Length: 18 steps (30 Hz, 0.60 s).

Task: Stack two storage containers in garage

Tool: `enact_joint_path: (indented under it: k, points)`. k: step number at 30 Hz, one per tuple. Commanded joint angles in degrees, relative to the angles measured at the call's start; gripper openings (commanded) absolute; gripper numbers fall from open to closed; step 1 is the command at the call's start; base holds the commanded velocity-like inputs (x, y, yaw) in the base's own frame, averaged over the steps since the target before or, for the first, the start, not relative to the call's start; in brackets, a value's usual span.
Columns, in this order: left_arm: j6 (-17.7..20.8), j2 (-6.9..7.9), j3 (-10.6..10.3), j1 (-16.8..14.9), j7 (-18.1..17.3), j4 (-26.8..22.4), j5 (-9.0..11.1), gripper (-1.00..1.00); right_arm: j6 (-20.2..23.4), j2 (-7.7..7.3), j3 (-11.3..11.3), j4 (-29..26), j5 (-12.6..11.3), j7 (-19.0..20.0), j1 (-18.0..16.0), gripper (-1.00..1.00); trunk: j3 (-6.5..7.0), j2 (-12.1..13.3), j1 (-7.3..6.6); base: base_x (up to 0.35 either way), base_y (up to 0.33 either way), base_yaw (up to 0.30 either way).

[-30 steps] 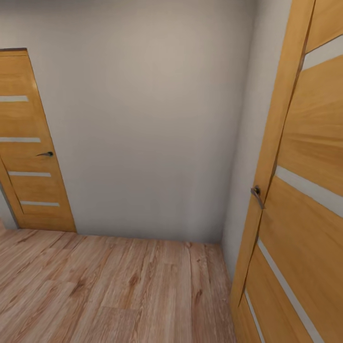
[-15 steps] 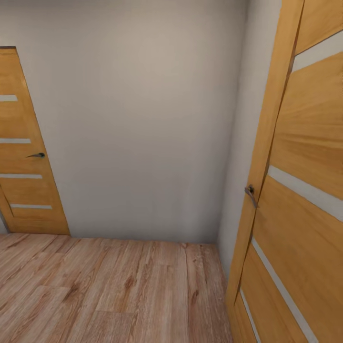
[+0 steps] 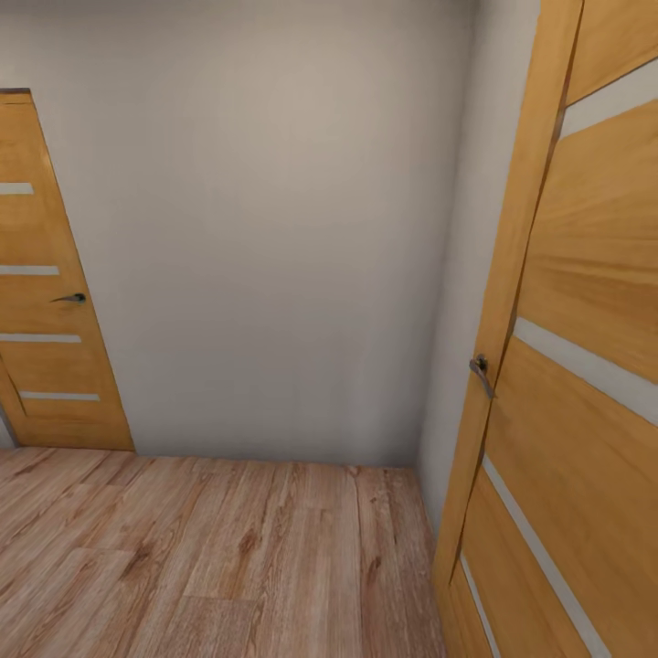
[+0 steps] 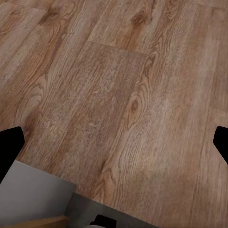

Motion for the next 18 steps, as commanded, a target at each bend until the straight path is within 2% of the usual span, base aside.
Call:
enact_joint_path:
  k: [1, 9, 18]
  points:
    - [-0.28, -0.02, 0.04, -0.06, -0.27, 0.12, 0.38, 1.0, -0.06, -0.01, 0.14, -0.11, -0.47, 0.09, 0.03, 1.0, -0.06, -0.04, 0.0, 0.0, 0.0, 0.0]
    - [-0.28, -0.02, 0.04, -0.06, -0.25, 0.12, 0.36, 1.0, -0.06, -0.01, 0.14, -0.11, -0.47, 0.1, 0.03, 1.0, -0.06, -0.04, 0.0, 0.033, 0.0, 0.0]
    - [-0.28, 0.06, 0.04, -0.06, -0.25, 0.11, 0.53, 1.0, -0.06, -0.01, 0.14, -0.11, -0.43, 0.1, 0.03, 1.0, -0.06, -0.04, 0.0, 0.249, 0.0, 0.0]
